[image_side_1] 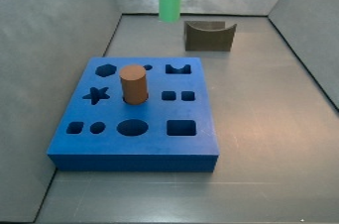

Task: Pick up the oval object. Move up. Move to above the board. Insert the oval object.
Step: Insert the oval object.

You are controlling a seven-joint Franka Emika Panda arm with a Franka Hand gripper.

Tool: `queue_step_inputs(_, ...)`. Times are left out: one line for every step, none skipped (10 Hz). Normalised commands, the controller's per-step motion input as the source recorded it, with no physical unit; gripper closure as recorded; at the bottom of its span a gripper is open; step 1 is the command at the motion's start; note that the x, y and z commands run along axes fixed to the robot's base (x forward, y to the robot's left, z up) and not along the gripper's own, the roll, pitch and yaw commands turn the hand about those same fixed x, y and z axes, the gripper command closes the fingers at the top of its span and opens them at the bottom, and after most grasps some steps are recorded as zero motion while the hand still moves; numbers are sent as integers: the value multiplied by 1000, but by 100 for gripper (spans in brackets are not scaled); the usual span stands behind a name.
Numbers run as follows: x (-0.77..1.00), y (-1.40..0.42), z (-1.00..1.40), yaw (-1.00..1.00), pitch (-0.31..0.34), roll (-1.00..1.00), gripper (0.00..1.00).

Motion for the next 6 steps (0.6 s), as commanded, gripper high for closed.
queue_step_inputs(-229,-286,-171,0,-119,0,100)
queue_step_inputs(-60,-391,-180,-617,-76,23,100)
queue_step_inputs(26,-277,-214,-891,-4,0,100)
queue_step_inputs(14,-269,-197,-906,0,0,100)
queue_step_inputs(0,-229,-200,-940,0,0,100)
queue_step_inputs(0,-214,-211,-951,0,0,100)
